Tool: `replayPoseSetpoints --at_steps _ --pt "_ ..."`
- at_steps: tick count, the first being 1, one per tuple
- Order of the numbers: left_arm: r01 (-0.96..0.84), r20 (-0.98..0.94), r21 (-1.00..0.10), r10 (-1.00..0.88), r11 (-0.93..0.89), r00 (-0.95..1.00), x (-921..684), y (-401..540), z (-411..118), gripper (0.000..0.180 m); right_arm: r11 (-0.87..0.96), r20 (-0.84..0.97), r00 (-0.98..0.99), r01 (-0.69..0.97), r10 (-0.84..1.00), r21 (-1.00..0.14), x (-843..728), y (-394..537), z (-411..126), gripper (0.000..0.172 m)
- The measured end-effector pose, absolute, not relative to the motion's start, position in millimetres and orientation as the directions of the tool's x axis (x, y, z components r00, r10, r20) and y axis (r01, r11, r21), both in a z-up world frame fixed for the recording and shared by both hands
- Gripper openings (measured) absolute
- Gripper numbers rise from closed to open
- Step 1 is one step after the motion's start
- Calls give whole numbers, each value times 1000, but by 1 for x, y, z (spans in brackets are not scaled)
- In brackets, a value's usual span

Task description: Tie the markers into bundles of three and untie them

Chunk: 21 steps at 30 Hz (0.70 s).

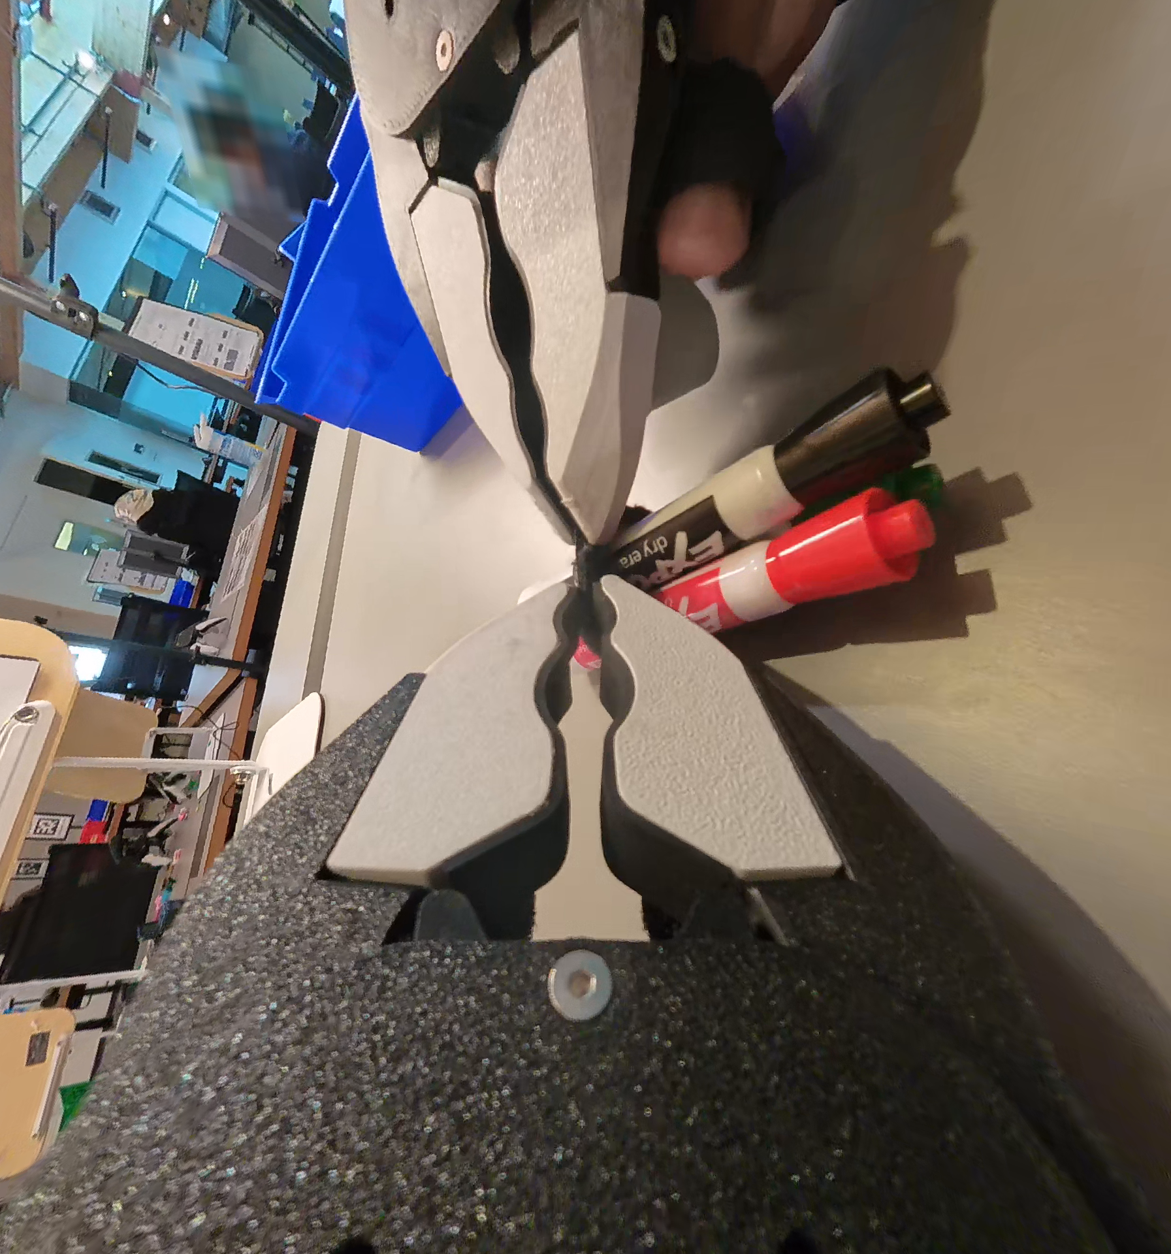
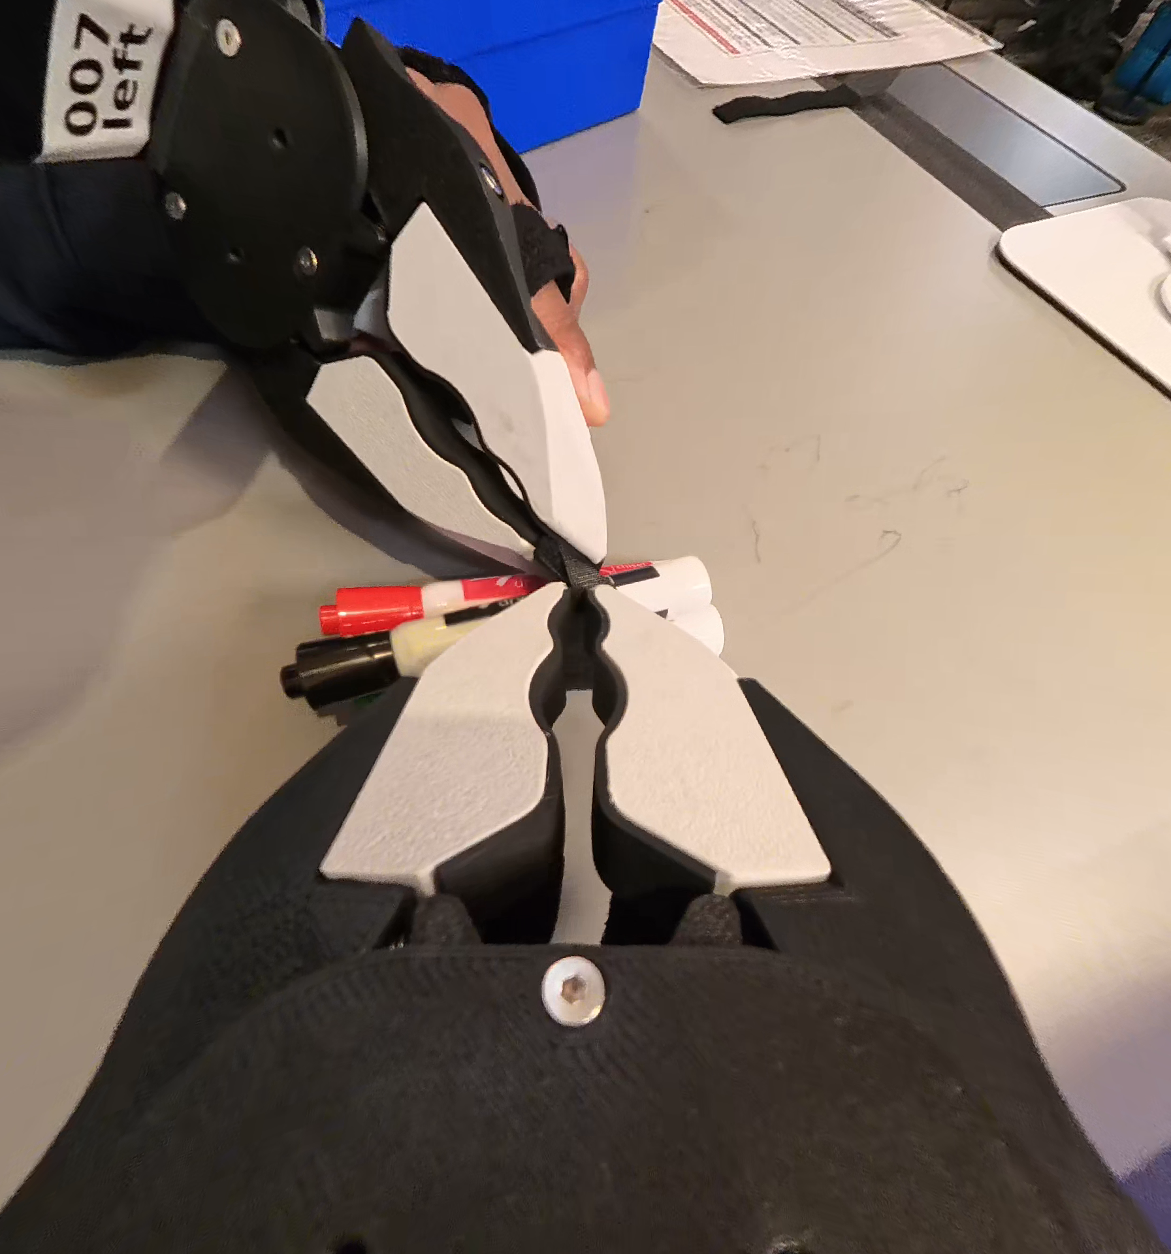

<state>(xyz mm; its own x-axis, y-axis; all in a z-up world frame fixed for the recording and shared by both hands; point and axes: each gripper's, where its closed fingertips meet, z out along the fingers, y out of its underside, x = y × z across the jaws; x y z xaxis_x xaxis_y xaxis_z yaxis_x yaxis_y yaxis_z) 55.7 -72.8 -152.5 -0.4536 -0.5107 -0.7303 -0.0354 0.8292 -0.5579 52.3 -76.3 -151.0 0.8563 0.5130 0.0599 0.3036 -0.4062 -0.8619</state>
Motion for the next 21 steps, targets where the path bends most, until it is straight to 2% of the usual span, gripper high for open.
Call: replayPoseSetpoints --at_steps 11,21 --pt "27 -773 -524 -462 851 -435 50 -75 -151 3 -452 -65 843 219 533 -865 48 -81 -151 1" --pt "39 -763 -548 -480 836 -433 50 -77 -148 2 -478 -139 841 154 522 -865 49 -84 -149 1"
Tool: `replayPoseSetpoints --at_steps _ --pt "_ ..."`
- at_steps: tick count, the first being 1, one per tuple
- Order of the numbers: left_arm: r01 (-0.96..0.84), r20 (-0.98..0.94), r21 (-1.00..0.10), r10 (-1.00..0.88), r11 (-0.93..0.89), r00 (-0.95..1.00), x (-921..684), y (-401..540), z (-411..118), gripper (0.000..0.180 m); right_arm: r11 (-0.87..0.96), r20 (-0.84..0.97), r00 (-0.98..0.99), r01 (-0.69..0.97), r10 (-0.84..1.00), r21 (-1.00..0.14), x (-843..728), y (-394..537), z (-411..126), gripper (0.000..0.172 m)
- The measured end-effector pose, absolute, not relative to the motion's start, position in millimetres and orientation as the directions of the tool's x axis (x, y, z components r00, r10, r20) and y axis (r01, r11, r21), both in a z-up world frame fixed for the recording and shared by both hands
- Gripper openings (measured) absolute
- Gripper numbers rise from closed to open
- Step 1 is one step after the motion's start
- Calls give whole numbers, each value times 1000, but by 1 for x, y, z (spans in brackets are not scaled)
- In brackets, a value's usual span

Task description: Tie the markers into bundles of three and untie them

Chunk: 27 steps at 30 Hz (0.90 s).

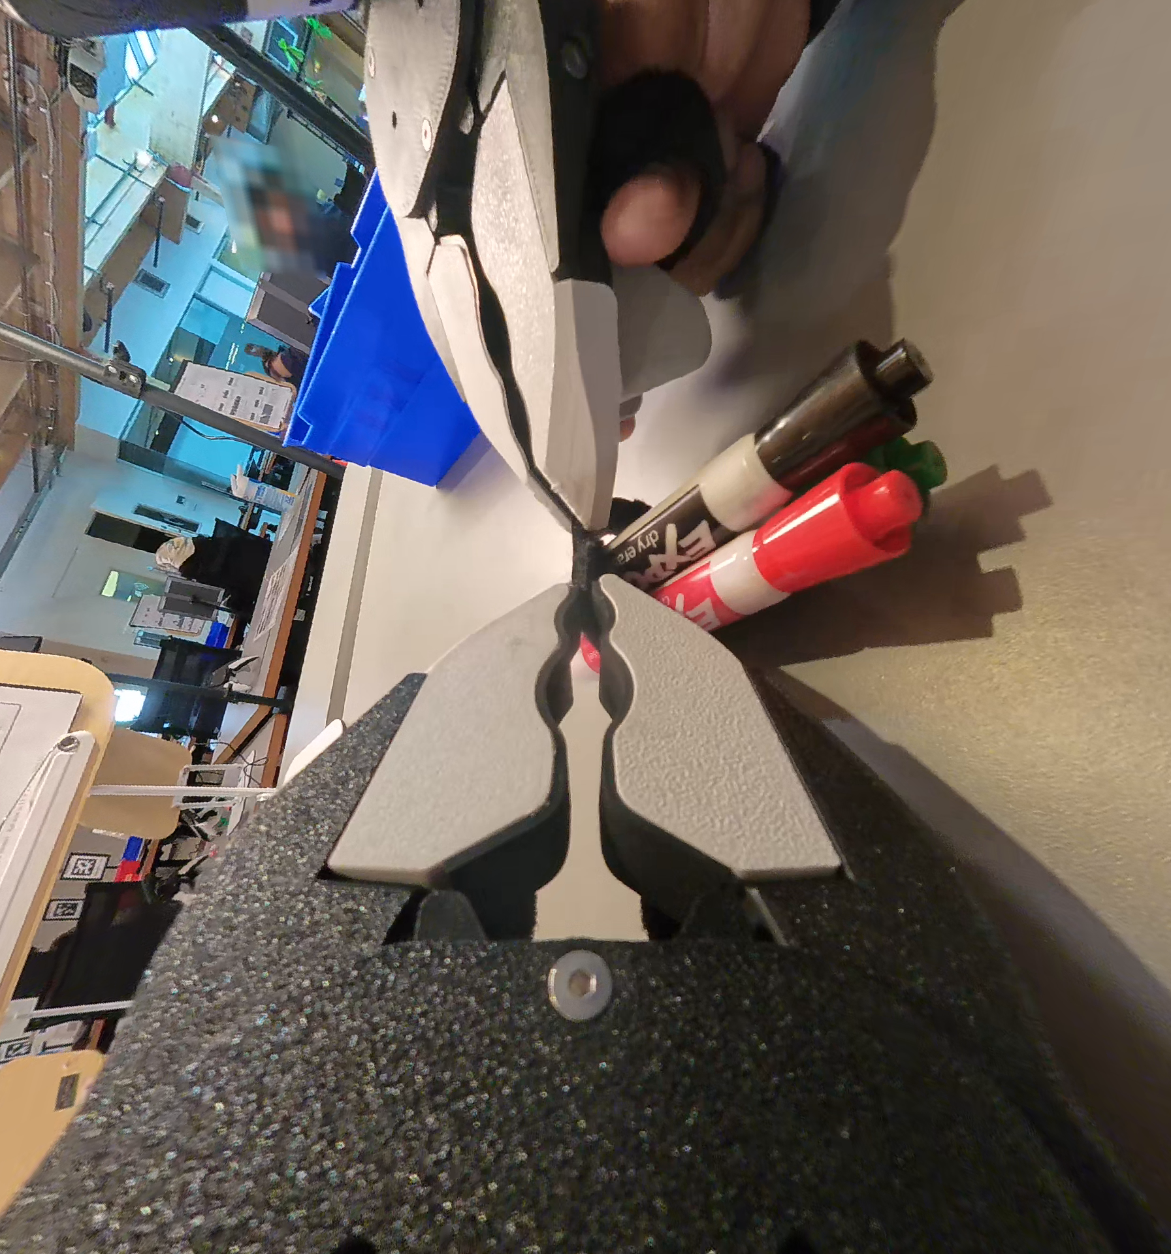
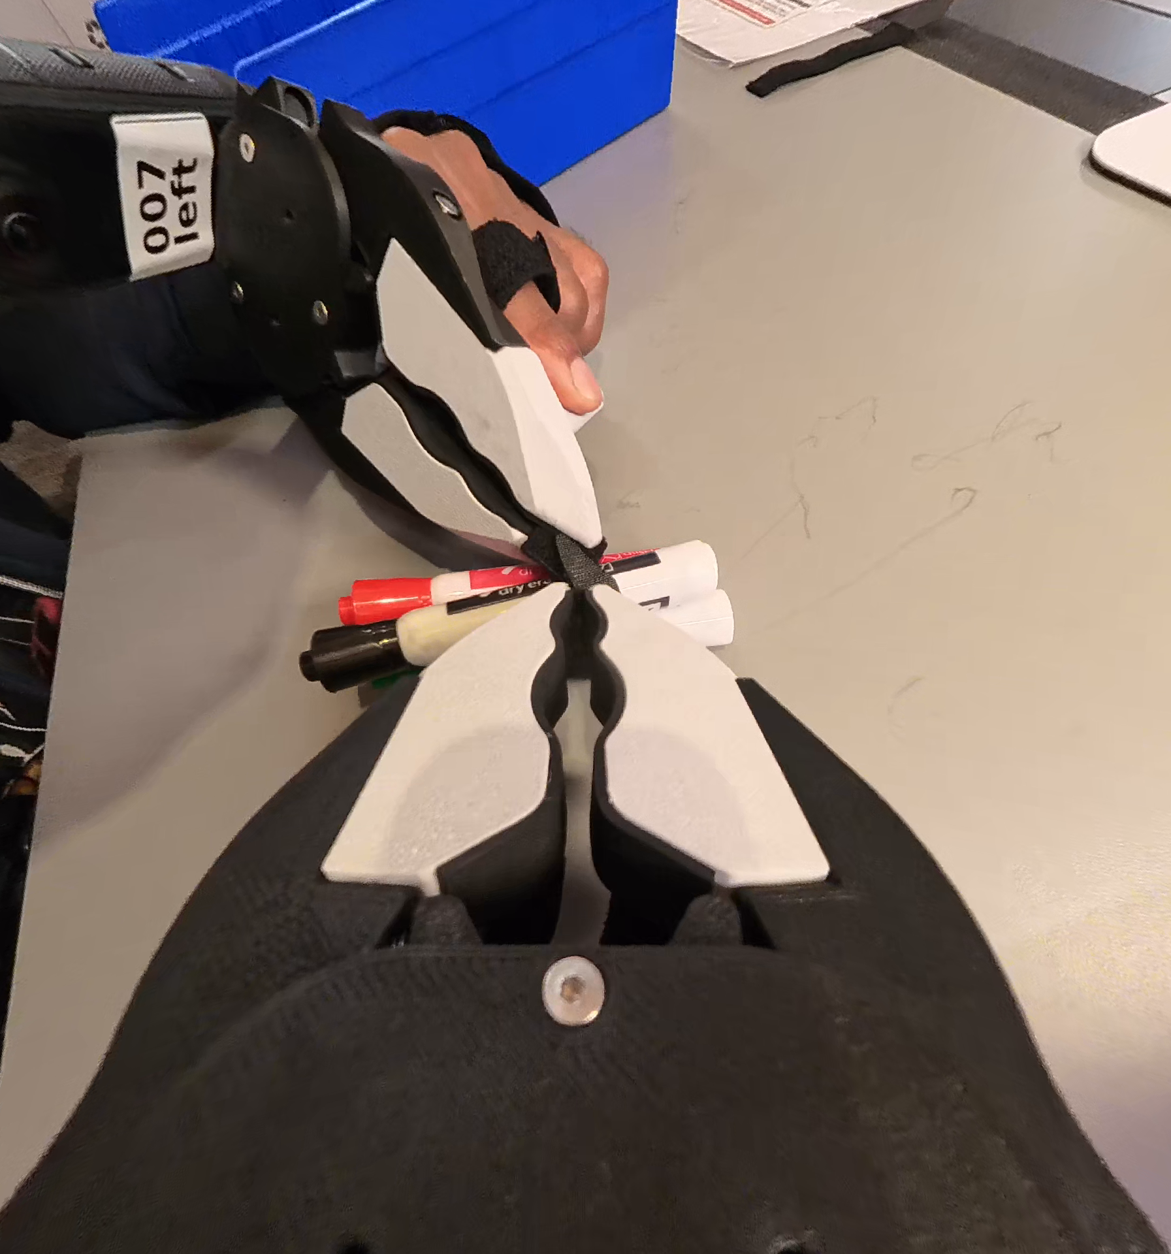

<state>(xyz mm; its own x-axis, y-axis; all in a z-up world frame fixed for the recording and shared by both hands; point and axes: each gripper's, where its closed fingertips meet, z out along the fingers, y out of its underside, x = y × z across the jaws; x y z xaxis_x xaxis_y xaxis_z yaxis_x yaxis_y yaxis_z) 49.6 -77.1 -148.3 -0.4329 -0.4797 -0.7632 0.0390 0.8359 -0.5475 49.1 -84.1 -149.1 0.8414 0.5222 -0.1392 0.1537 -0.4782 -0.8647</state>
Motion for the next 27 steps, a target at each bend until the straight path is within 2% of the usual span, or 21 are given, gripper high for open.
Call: replayPoseSetpoints --at_steps 10,17,23,27 --pt "4 -724 -591 -528 806 -444 50 -76 -150 3 -513 -193 859 92 474 -853 51 -83 -151 1" --pt "53 -768 -539 -465 841 -440 46 -77 -152 2 -523 -197 853 100 483 -846 48 -86 -152 1" --pt "94 -821 -467 -391 879 -417 45 -82 -152 2 -549 -270 828 53 491 -834 46 -92 -152 1" --pt "100 -826 -462 -387 881 -409 44 -83 -151 2 -558 -304 813 31 496 -829 45 -94 -152 1"
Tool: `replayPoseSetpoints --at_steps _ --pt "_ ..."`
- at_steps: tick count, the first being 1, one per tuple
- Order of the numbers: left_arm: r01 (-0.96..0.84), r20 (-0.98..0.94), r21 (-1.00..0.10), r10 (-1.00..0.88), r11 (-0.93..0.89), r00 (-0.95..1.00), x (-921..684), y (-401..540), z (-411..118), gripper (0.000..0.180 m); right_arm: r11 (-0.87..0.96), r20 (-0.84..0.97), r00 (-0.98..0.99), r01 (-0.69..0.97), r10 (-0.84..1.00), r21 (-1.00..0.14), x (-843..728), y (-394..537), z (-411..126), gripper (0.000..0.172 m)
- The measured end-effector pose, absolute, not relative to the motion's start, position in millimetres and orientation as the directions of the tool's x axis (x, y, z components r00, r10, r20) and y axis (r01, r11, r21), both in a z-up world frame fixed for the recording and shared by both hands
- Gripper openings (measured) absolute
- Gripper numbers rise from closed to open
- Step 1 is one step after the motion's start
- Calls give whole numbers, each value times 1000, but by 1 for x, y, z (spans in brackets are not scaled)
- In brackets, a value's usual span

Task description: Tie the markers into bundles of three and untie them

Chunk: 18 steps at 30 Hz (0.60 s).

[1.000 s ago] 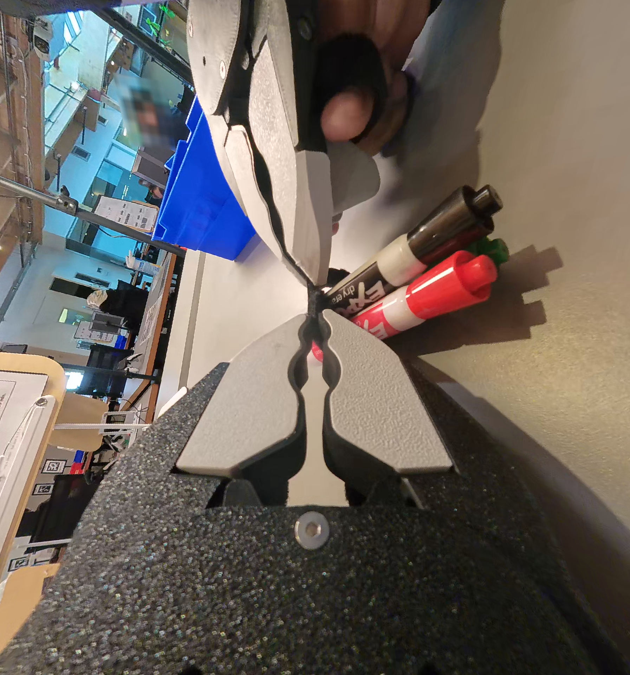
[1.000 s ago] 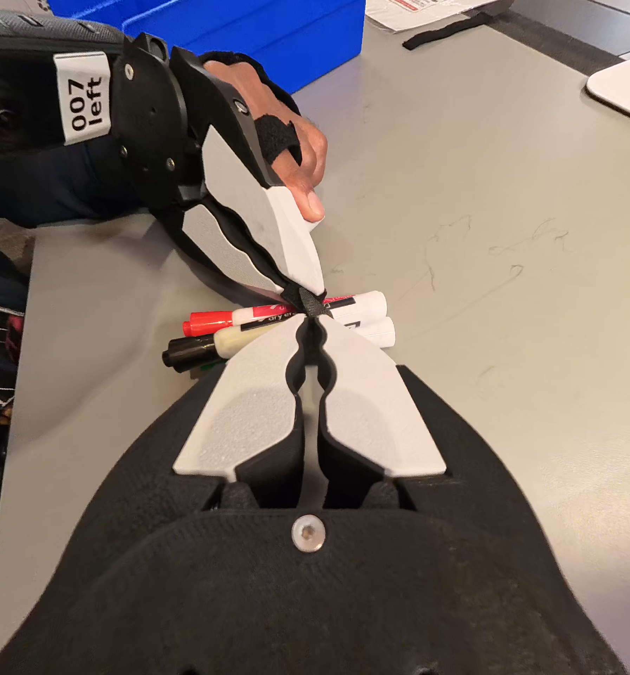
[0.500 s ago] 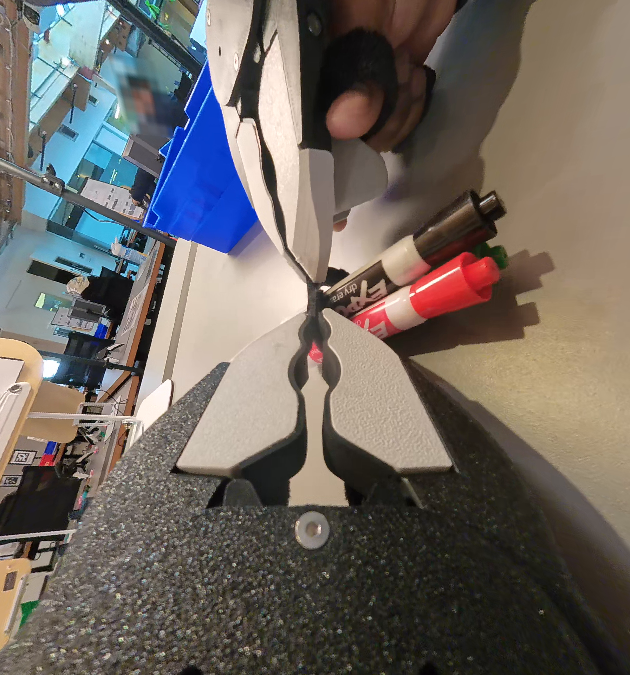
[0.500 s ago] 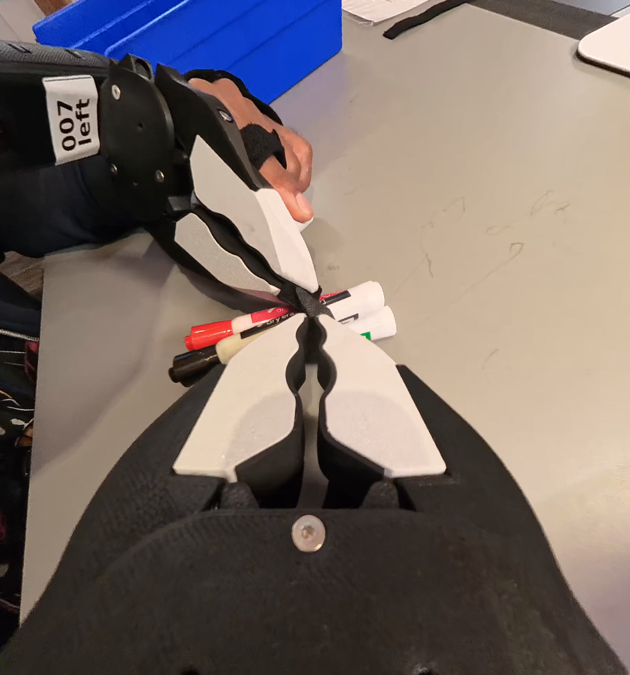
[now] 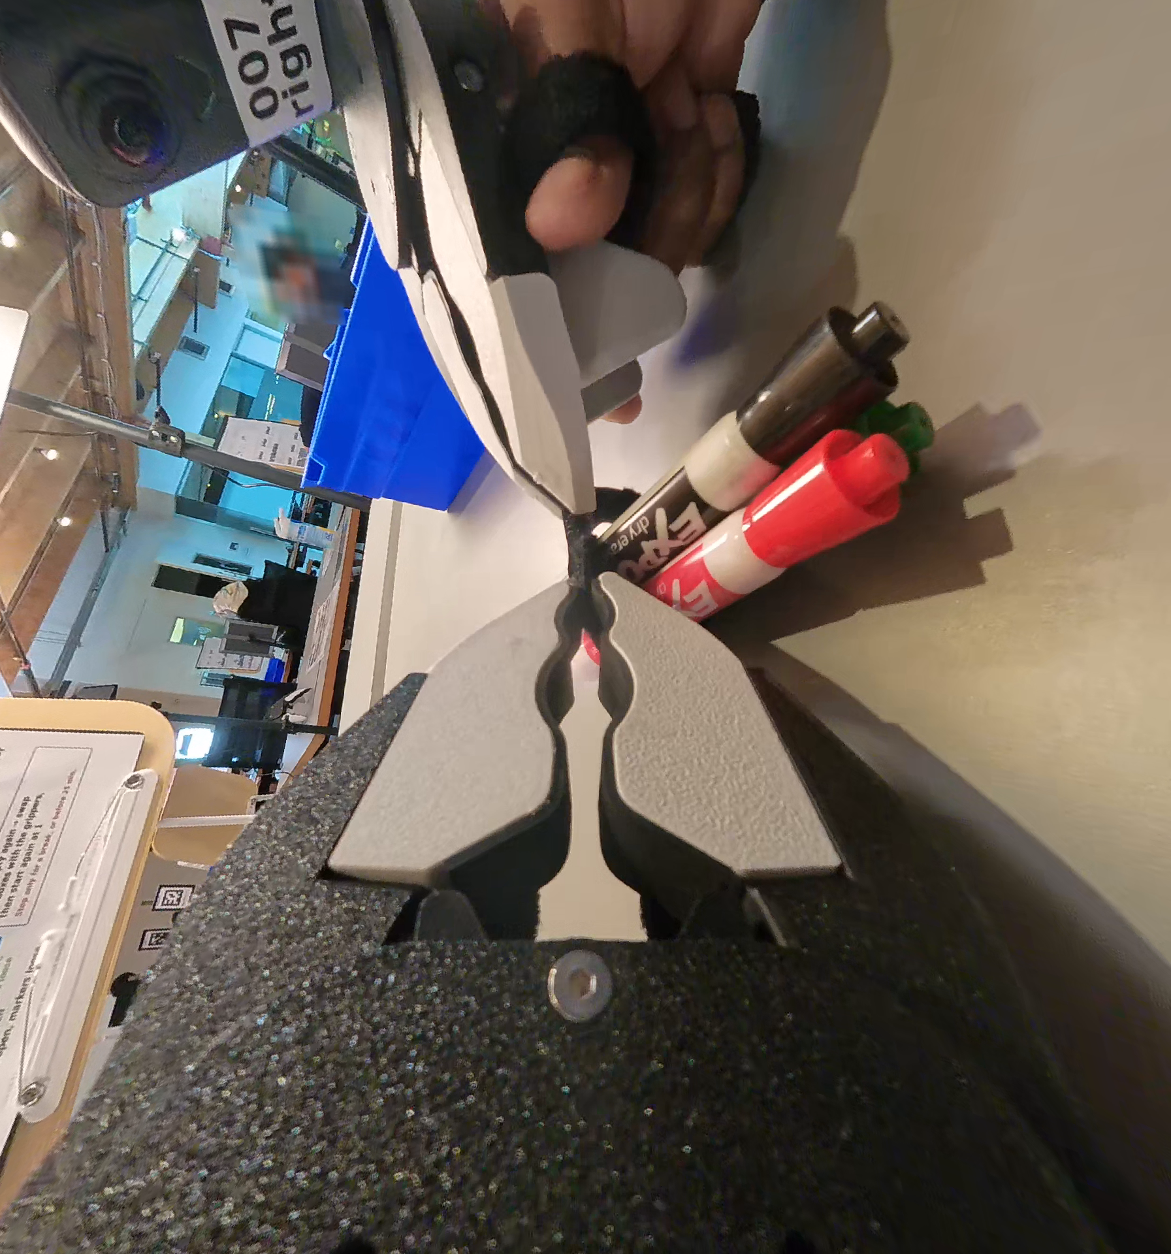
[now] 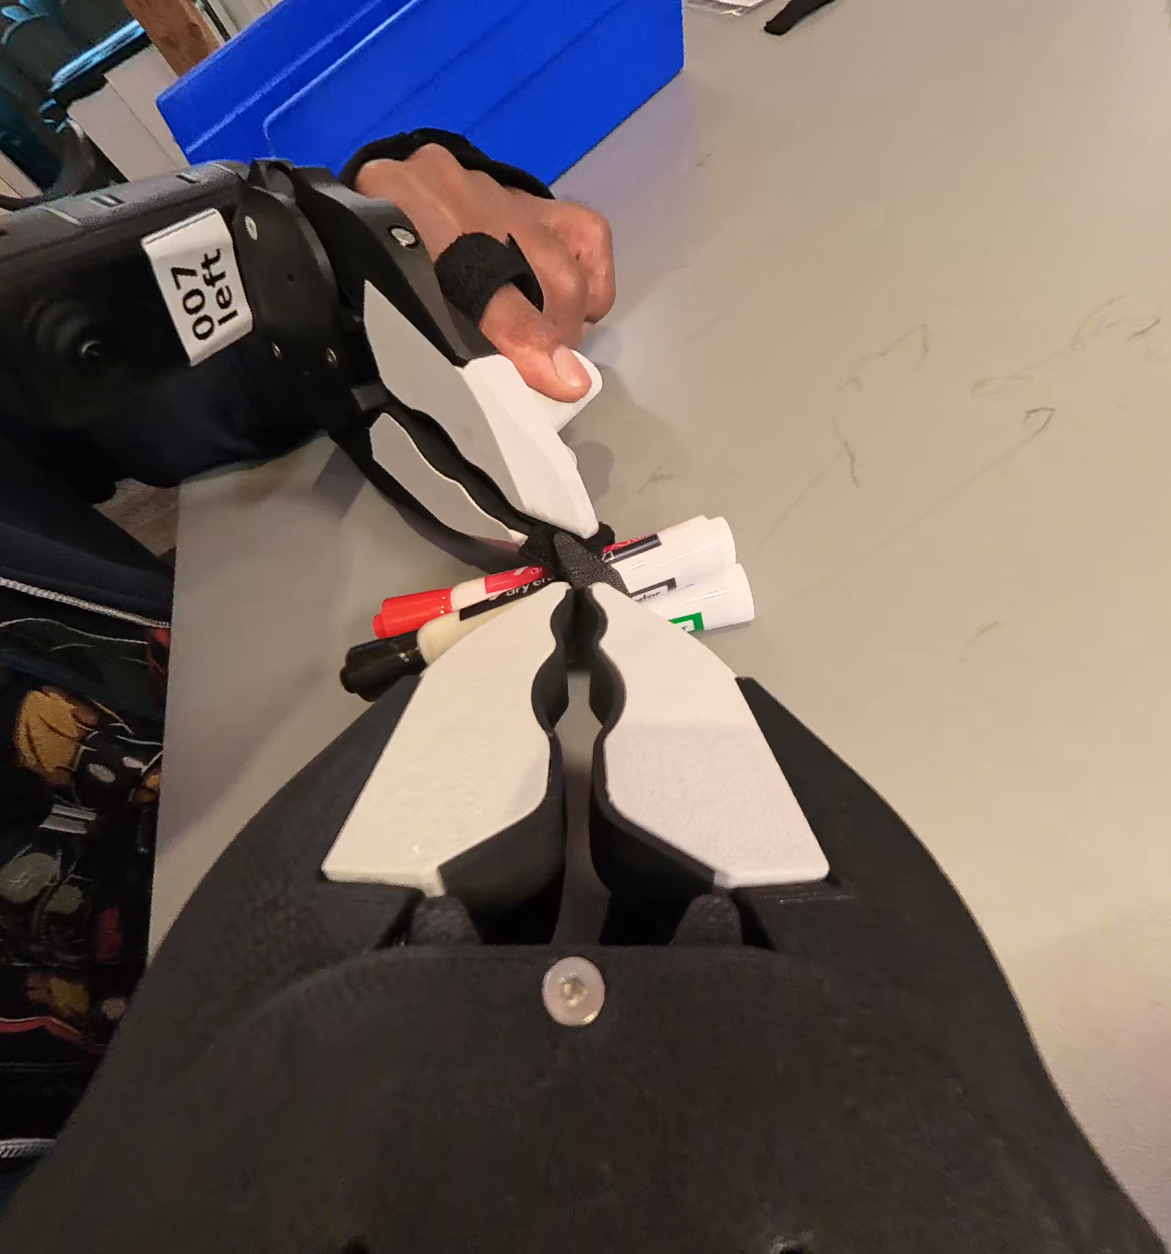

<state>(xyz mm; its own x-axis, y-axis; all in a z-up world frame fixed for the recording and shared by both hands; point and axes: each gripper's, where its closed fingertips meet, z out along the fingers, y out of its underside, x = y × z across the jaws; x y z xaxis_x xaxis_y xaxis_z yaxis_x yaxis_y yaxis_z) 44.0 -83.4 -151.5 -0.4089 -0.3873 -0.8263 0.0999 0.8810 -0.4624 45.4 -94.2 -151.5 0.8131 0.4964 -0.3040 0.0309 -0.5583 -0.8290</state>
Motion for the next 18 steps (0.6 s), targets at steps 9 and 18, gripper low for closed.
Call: replayPoseSetpoints --at_steps 9,18 --pt "73 -818 -463 -393 884 -421 38 -82 -157 2 -585 -368 795 -21 482 -811 52 -96 -152 0" --pt "28 -822 -444 -394 896 -412 39 -74 -157 2 -426 -173 804 108 569 -898 46 -95 -137 7"
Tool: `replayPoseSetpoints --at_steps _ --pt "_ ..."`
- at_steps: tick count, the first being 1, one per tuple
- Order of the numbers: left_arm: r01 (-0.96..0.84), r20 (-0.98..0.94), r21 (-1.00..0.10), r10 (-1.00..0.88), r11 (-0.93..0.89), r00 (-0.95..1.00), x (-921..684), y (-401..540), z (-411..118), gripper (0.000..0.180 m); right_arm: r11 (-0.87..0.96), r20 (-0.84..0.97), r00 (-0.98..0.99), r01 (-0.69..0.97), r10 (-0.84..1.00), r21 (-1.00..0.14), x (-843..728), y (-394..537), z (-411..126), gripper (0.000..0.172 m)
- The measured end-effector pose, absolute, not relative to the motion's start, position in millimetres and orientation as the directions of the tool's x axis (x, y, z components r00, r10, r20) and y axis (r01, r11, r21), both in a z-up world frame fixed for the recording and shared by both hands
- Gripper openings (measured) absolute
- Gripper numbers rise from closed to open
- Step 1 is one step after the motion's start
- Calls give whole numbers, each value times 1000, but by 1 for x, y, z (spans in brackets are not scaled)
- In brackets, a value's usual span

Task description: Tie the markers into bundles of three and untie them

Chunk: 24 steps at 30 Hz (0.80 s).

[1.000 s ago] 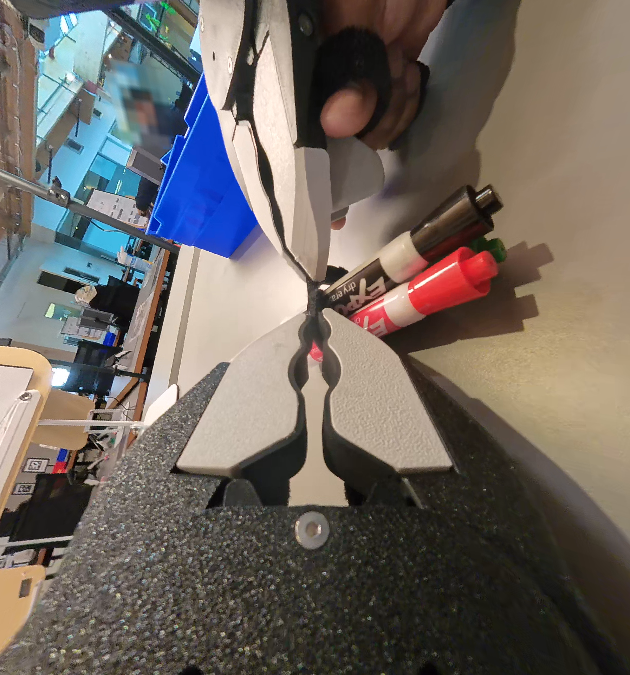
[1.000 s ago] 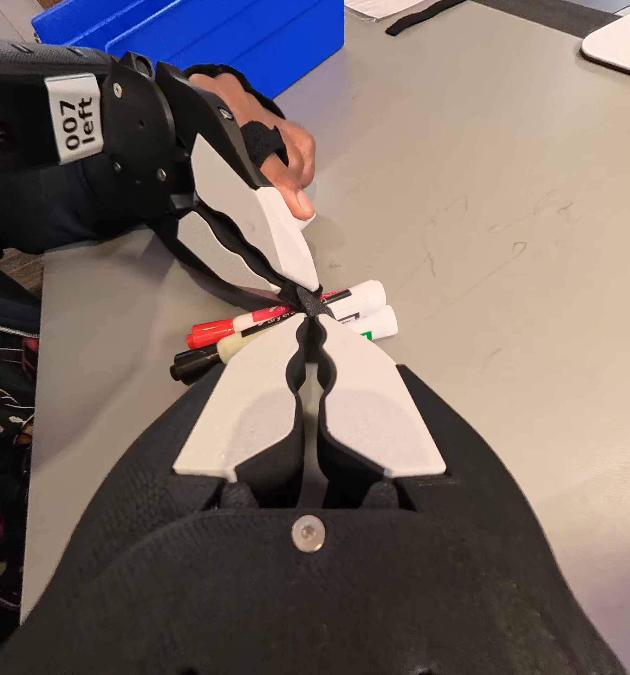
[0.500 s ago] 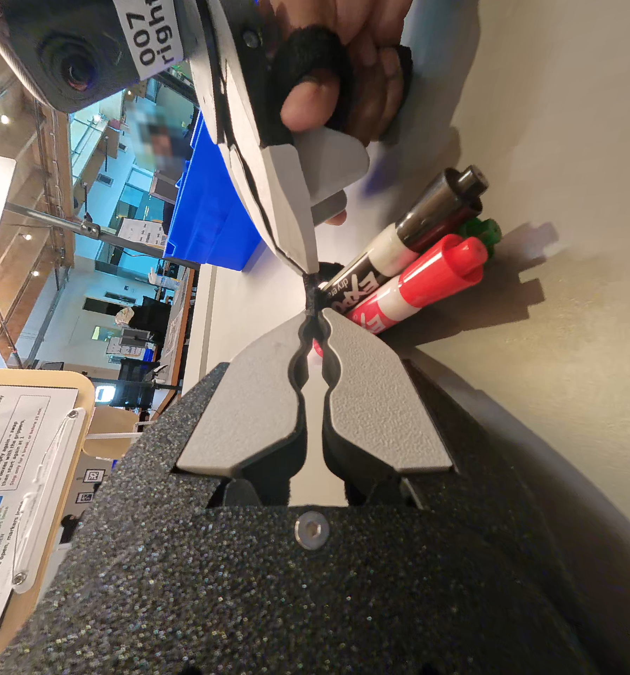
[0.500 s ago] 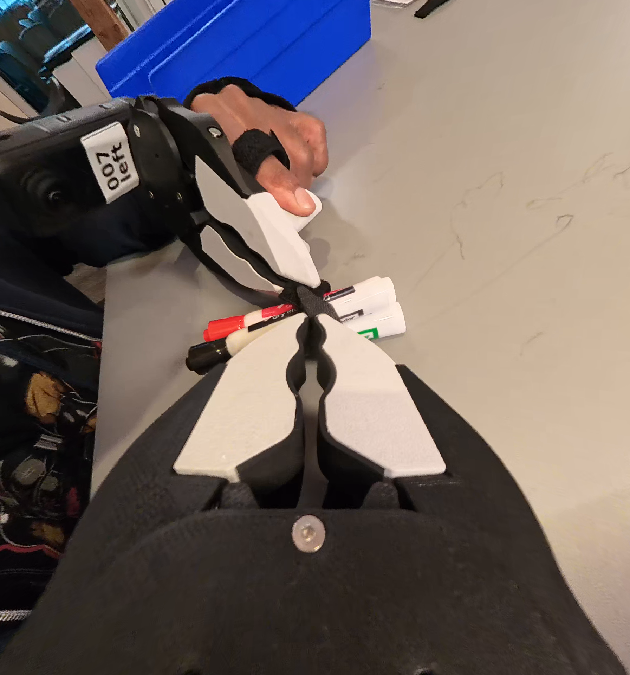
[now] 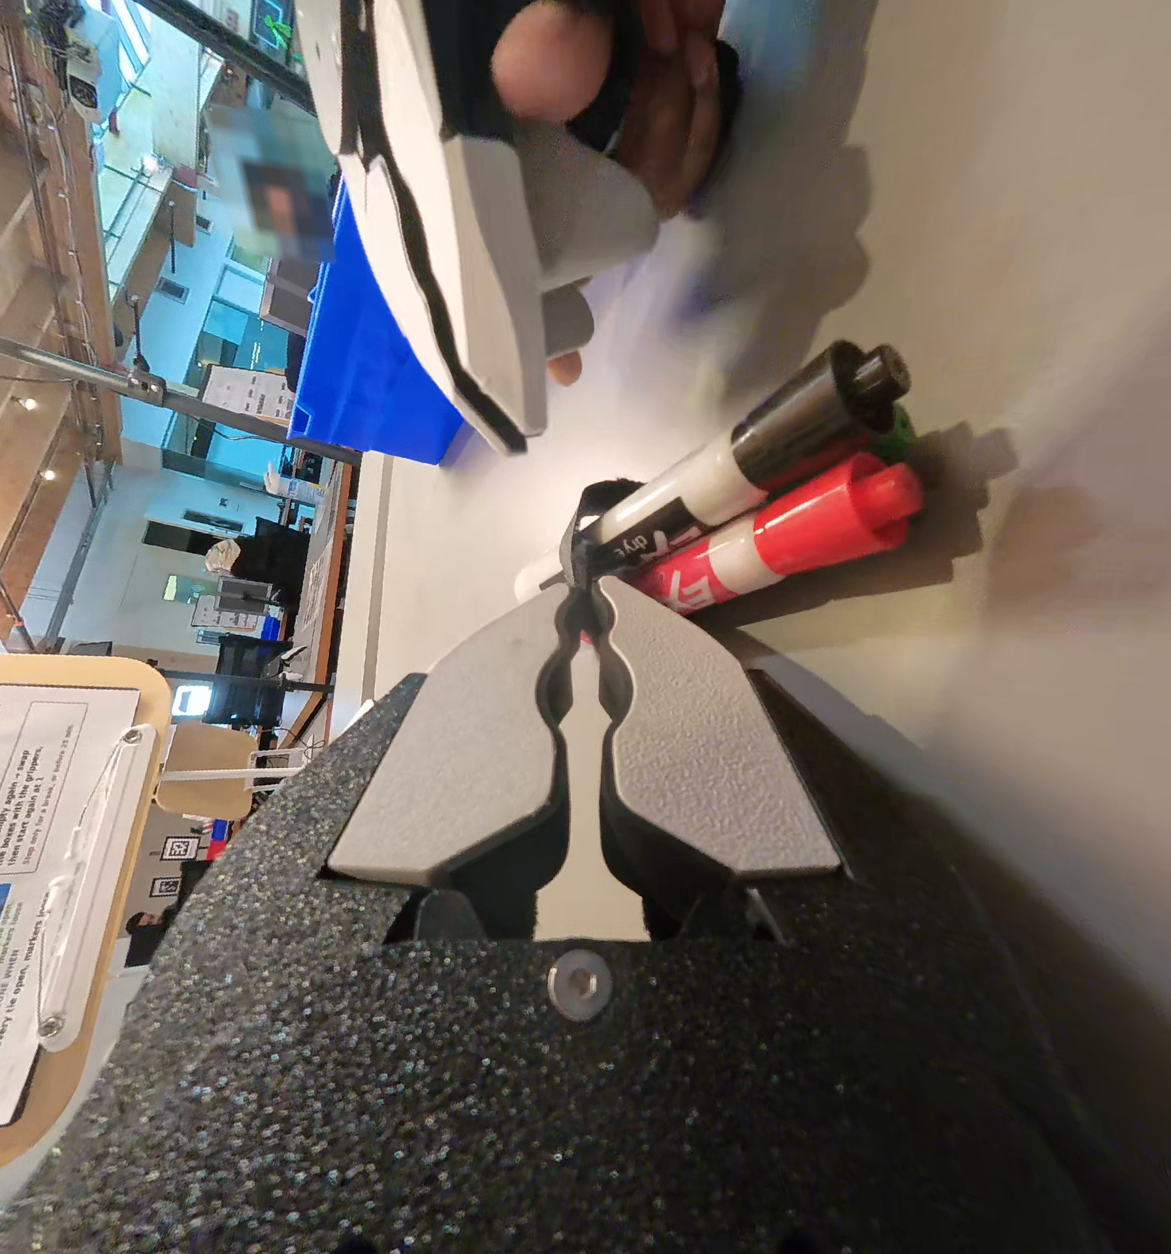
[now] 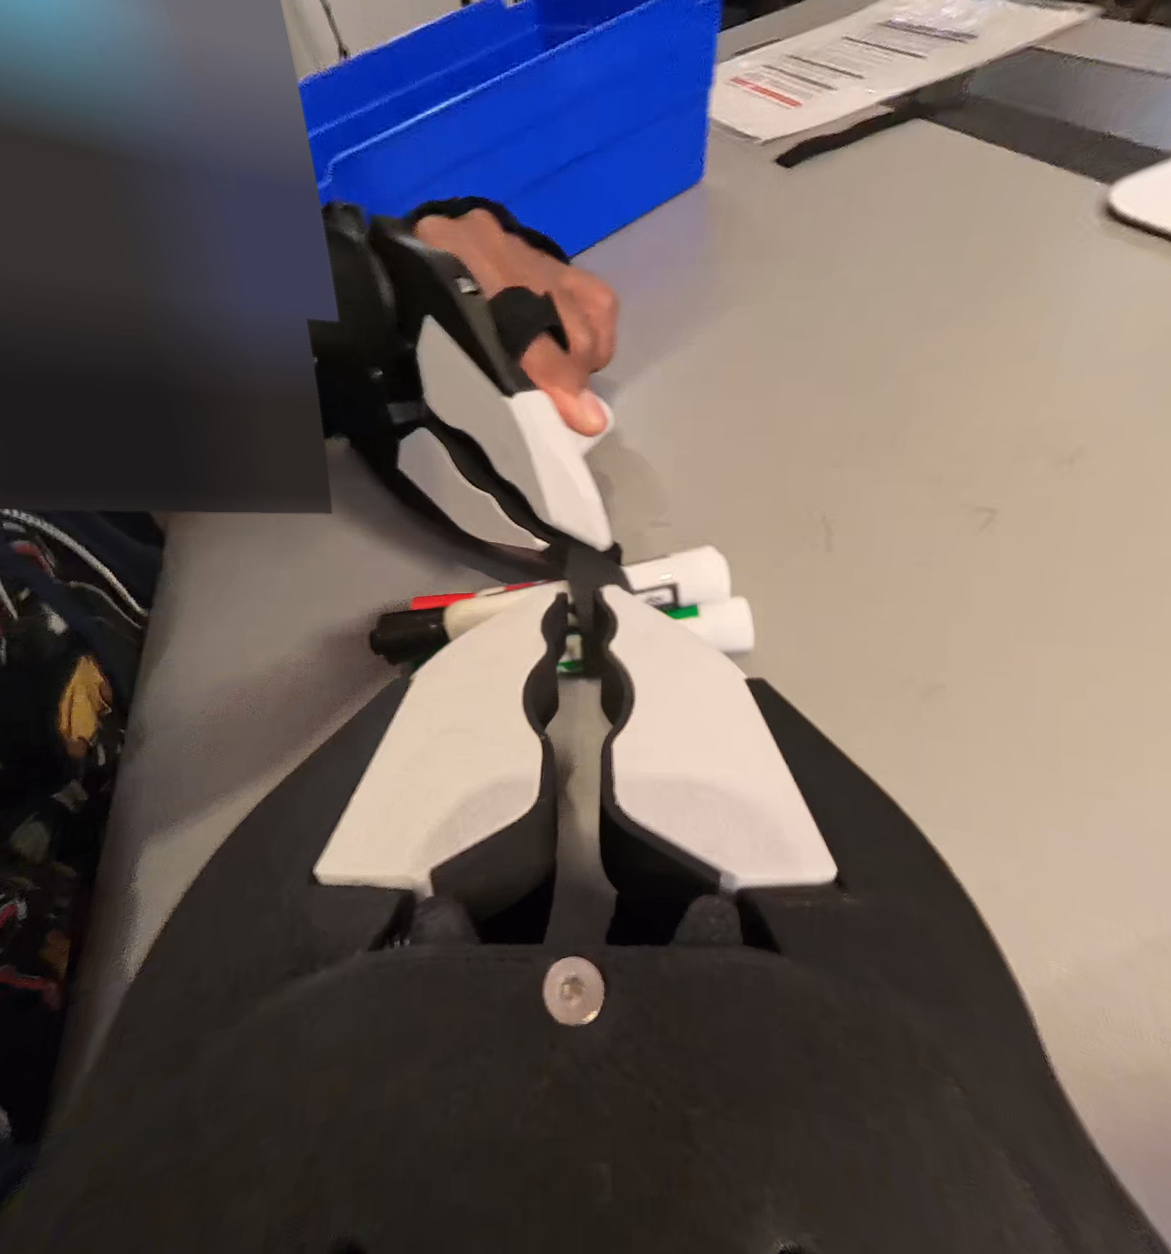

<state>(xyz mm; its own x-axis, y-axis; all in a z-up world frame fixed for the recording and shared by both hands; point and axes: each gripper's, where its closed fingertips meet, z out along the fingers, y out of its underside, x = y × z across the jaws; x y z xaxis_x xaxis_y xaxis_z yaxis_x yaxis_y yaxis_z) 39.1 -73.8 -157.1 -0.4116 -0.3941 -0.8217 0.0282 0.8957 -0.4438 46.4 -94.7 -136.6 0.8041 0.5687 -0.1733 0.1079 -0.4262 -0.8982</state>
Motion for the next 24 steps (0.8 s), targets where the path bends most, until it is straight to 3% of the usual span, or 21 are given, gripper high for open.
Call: replayPoseSetpoints --at_steps 6,15,24 --pt "41 -845 -389 -339 920 -414 38 -78 -157 2 -367 -10 802 262 597 -893 29 -91 -142 18" --pt "67 -859 -352 -294 933 -419 36 -84 -156 2 -395 3 774 326 633 -859 28 -91 -152 17" --pt "84 -874 -313 -252 946 -415 35 -88 -155 2 -411 -32 763 312 646 -857 31 -93 -153 1"
